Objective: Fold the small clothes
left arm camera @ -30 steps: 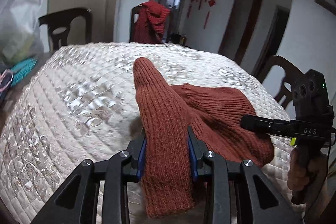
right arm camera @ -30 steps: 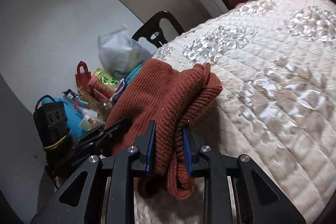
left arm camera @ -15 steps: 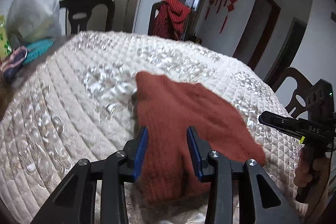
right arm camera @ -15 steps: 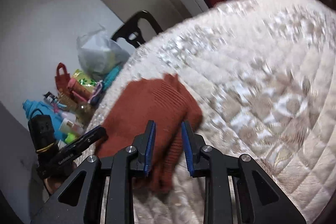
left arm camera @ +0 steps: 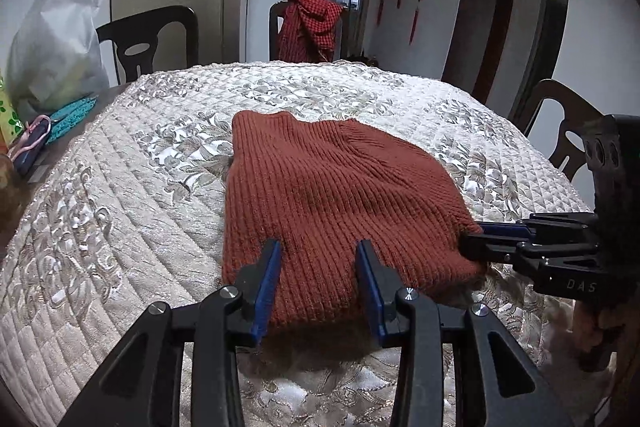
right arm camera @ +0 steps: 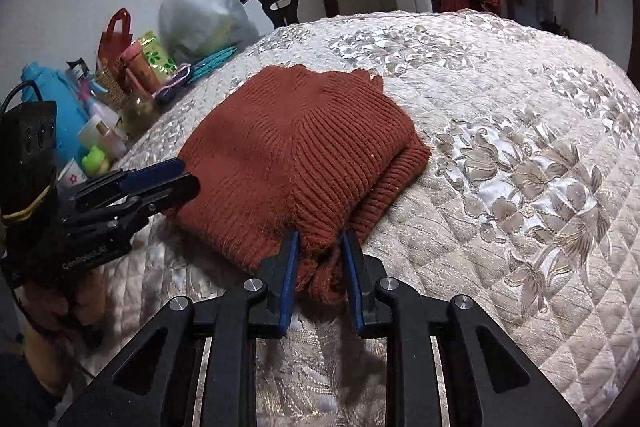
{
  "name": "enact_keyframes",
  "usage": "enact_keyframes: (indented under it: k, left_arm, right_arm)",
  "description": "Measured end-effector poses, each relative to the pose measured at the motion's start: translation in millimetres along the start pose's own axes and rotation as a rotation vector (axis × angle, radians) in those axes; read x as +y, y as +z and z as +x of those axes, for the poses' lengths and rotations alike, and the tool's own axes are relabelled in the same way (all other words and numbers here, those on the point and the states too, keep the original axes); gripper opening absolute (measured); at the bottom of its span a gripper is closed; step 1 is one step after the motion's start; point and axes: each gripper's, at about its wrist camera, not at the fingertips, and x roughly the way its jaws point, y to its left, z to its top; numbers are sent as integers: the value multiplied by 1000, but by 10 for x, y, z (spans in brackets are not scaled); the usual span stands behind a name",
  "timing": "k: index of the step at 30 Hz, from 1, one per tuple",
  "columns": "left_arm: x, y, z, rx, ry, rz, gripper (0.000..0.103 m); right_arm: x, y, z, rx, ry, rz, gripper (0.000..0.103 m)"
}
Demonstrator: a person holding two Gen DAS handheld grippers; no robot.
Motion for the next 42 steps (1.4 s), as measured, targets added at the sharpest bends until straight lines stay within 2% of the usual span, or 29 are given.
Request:
enact_keyframes:
  k: [4, 9, 11, 14, 17, 23, 29, 31, 33, 34, 38, 42]
  left_arm:
    - [18, -54, -149, -10, -17, -25, 41]
    - [24, -134, -102, 7, 14, -24, 41]
    - [12, -134, -75, 12, 20, -28, 41]
    - [-8, -133, -73, 12, 32, -24, 41]
    - [-17, -149, -96, 15, 38, -27, 41]
    - [-24, -221, -206, 13, 69, -37, 41]
    - [-43, -299, -283, 32, 116, -17, 41]
    - [-26, -333, -300, 34, 138, -10, 42]
    - [16, -362, -293, 51, 148, -20, 42]
    - [41, -372, -285, 58, 149, -28, 42]
    - [111, -391, -244, 87, 171, -43, 42]
    - [98, -412, -227, 106, 194, -18, 42]
  right_arm:
    - [14, -21, -154, -23, -2, 6, 23]
    - [128, 64, -275, -98, -5, -16, 23]
    - [148, 89, -179, -78, -21, -32, 23]
    - [103, 70, 37, -4, -50, -28, 23]
    - [52, 26, -20, -23, -22, 9, 23]
    - [155, -28, -240, -46, -65, -30, 23]
    - [267, -165, -299, -21, -87, -61, 23]
    - [291, -215, -315, -10, -98, -71, 25]
    - [311, -268, -335, -11, -122, -78, 34]
    - [312, -291, -336, -11, -129, -80, 36]
    - [315, -383, -285, 9, -153, -88, 36]
    - [295, -423, -223, 31, -188, -88, 36]
